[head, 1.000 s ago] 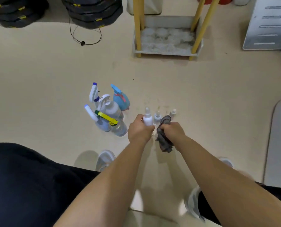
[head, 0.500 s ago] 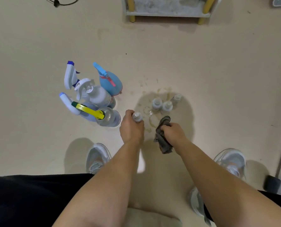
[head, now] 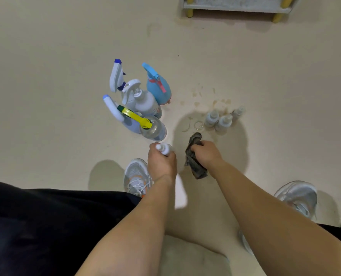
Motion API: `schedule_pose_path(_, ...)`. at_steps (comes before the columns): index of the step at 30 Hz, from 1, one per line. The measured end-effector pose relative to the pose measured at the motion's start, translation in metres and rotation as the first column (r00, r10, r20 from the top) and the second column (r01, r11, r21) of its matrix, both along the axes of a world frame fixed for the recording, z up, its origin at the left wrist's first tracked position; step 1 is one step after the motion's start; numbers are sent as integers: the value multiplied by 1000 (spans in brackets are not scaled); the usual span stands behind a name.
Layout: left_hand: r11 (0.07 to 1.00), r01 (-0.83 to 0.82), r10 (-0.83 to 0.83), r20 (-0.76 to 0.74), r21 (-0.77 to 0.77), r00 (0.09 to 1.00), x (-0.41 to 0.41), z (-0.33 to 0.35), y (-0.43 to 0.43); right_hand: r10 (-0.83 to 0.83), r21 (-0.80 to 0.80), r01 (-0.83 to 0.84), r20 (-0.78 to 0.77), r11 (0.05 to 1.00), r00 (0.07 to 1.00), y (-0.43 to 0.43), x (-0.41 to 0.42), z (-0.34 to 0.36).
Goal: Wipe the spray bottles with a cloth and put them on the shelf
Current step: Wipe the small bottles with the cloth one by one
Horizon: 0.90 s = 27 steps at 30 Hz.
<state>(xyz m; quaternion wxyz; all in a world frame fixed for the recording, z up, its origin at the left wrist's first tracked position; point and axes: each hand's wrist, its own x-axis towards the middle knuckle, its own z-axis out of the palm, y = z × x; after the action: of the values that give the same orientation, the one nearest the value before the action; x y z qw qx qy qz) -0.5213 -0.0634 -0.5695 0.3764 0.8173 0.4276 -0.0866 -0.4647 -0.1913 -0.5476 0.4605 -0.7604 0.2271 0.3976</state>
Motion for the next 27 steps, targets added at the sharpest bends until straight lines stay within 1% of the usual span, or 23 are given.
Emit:
schedule_pose_path(3, 1000, -26, 26, 10, 11, 1000, 4, 0, 20, 39, 14, -39, 23, 999, 999, 16, 0, 5)
schedule_pose_path(7, 999, -28, 29, -5, 40, 1000, 7, -7, 38, 62, 9, -62, 16, 998, 998, 27, -2, 8)
schedule_pose_path(12, 1000, 9, -9, -53, 16, 999, 4, -10, 39, 106, -13, -105, 25, 994, 994, 26, -3, 10)
schedule_pose_path(14, 1000, -4, 2, -56, -23, 998, 2, -9, 37, 102, -19, -101, 32, 995, 994, 21, -2, 14)
schedule_pose_path(15, 997, -46, 42, -62, -61, 997, 1, -8, 35, 93, -18, -92, 30, 996, 995, 18, -2, 16)
schedule_pose_path(16, 986, -124, 116, -77, -115, 990, 0, -6, 32, 82, -14, -81, 30, 997, 996, 14, -2, 17)
schedule_pose_path(18, 941, -277, 245, -173, -192, 954, -5, 0, 22, 52, 5, -52, 31, 999, 998, 5, -2, 24)
schedule_pose_path(19, 926, -305, 252, -238, -223, 938, -6, 3, 14, 34, 13, -34, 30, 999, 999, -1, -3, 28)
schedule_pose_path(20, 922, -289, 215, -280, -257, 936, -7, 6, 6, 12, 14, -13, 33, 1000, 999, -7, -4, 31)
schedule_pose_path(21, 926, -237, 151, -286, -295, 946, -6, 7, -3, -10, 10, 10, 34, 1000, 999, -14, -5, 34)
schedule_pose_path(23, 935, -89, 11, -223, -344, 975, 5, 11, -21, -62, 13, 62, 43, 998, 997, -31, -7, 37)
schedule_pose_path(25, 941, 46, -96, -132, -334, 987, 24, 16, -37, -128, 19, 127, 56, 992, 990, -48, -10, 36)
schedule_pose_path(27, 939, 165, -192, -63, -301, 979, 46, 18, -49, -192, 27, 191, 50, 981, 980, -63, -12, 33)
